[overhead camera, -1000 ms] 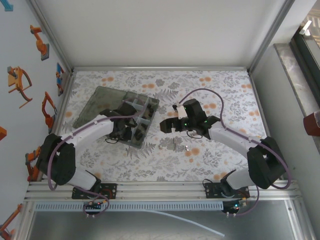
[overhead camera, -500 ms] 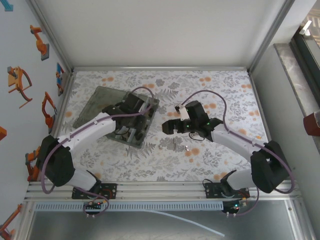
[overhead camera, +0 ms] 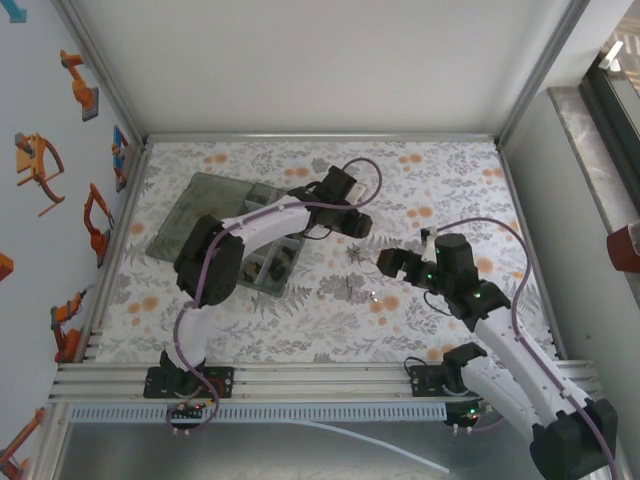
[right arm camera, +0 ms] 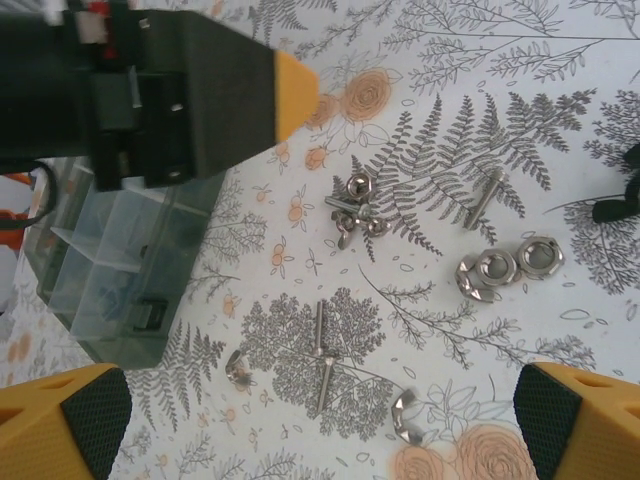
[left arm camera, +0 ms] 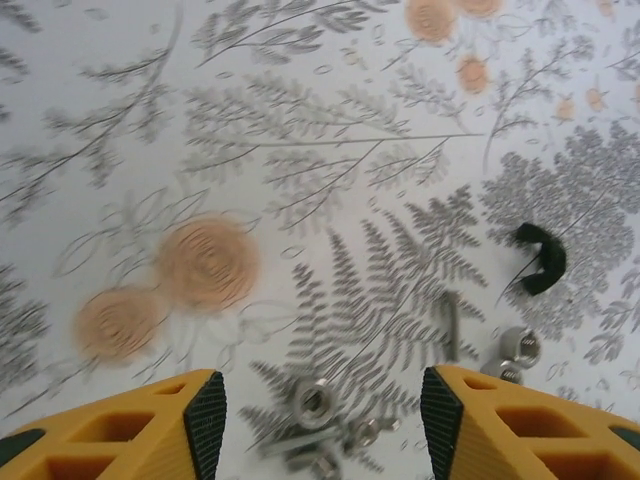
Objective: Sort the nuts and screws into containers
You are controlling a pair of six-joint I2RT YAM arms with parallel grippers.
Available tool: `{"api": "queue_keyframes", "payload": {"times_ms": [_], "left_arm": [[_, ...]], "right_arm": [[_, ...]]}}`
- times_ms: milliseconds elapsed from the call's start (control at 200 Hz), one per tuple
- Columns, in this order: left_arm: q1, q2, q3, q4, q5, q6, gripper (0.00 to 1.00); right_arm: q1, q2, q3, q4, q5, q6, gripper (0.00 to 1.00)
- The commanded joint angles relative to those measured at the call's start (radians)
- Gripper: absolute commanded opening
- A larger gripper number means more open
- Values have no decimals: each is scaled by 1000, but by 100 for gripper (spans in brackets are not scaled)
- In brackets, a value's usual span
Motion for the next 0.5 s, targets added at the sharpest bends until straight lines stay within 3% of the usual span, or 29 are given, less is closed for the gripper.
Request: {"api": "queue_keyframes", "payload": {"times_ms": [0,110,340,496], "left_arm": [[-37,111,152,-19,85,-45,54],[-83,209,277,-32,87,-46,55],[-149,333,435,-11,99,-46,56],[-174,370,457,-30,89,-28,56]], "right_arm": [[-6,-62,56,-181,62,-2,100],[-6,-78,116,-264,61,-67,99],[-6,-104,142,-259,36,-111,100],[-6,-102,140,-217,16,-106,100]]}}
